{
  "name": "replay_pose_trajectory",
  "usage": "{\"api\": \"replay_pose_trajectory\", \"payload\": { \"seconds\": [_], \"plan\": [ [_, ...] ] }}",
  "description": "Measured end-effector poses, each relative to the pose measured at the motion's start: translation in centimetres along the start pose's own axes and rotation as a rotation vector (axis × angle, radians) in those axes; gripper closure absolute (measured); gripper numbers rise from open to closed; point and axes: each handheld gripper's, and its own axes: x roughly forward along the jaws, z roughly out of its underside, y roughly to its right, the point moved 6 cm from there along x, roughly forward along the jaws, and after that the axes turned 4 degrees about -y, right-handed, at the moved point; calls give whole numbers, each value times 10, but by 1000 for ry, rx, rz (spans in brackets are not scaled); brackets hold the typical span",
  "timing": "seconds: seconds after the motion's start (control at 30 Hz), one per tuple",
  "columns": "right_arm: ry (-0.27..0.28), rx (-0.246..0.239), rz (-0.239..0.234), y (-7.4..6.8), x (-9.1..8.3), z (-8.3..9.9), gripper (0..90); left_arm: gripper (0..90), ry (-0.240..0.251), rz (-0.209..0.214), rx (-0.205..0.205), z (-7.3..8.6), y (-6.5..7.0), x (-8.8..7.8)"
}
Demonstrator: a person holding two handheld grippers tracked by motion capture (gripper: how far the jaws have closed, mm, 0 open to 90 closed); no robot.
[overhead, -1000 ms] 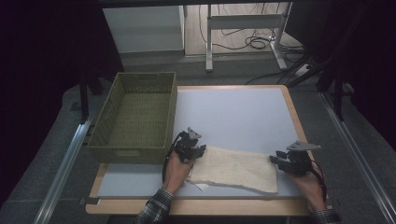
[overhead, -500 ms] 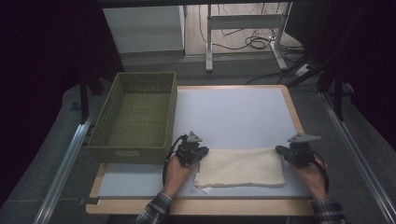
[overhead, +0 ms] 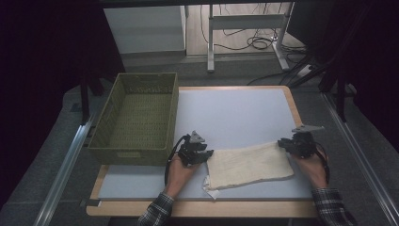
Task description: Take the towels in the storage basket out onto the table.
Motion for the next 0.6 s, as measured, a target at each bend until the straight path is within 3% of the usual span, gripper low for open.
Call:
{"api": "replay_pose_trajectory", "payload": {
  "seconds": [0.1,0.17,0.27,0.6],
  "plan": [
    [14,13,-7,0,-8,2,675,531,-26,-72,57,3,-1,6],
    [21,19,-22,-2,-14,4,631,483,-7,-71,57,4,-4,8],
    [20,14,-47,-9,-21,10,574,399,-11,-33,-10,5,-10,9],
    [24,18,-149,-39,-30,23,450,396,-6,-41,-1,5,-9,9]
  ]
}}
